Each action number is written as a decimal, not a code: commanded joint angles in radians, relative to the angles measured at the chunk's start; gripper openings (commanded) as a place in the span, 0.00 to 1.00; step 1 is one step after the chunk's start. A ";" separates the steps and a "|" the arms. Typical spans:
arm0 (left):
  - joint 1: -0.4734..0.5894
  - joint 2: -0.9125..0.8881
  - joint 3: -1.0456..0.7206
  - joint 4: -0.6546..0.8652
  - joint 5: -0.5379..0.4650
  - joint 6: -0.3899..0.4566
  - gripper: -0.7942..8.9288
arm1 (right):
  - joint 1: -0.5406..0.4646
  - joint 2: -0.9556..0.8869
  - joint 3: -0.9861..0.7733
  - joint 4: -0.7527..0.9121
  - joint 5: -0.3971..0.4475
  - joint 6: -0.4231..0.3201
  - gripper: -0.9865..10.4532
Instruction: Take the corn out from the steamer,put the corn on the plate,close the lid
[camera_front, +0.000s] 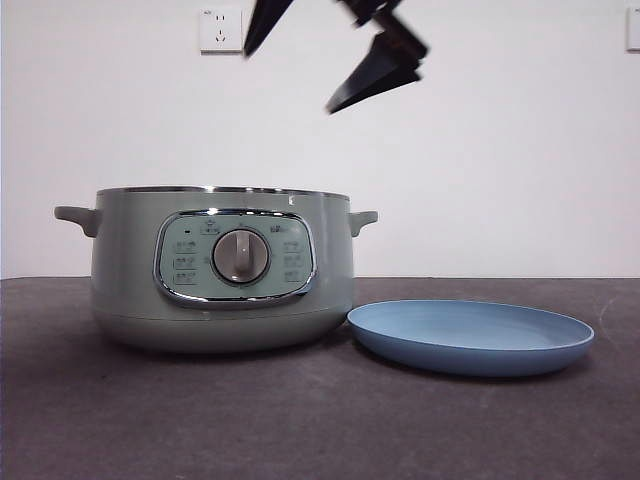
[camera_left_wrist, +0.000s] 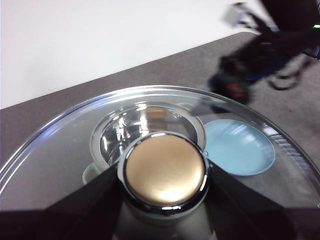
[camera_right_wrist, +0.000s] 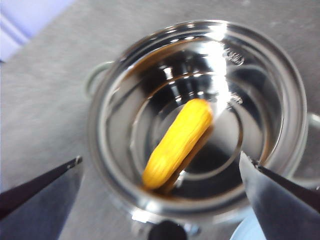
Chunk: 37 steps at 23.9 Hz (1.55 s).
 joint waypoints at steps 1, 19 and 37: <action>0.002 -0.014 0.018 0.038 0.005 -0.004 0.07 | 0.026 0.115 0.123 -0.030 0.046 -0.008 0.58; 0.002 -0.014 0.018 0.022 0.017 -0.002 0.07 | 0.084 0.505 0.338 0.070 0.175 0.036 0.55; 0.002 -0.014 0.018 0.002 0.015 0.002 0.07 | 0.095 0.607 0.338 0.075 0.243 0.071 0.07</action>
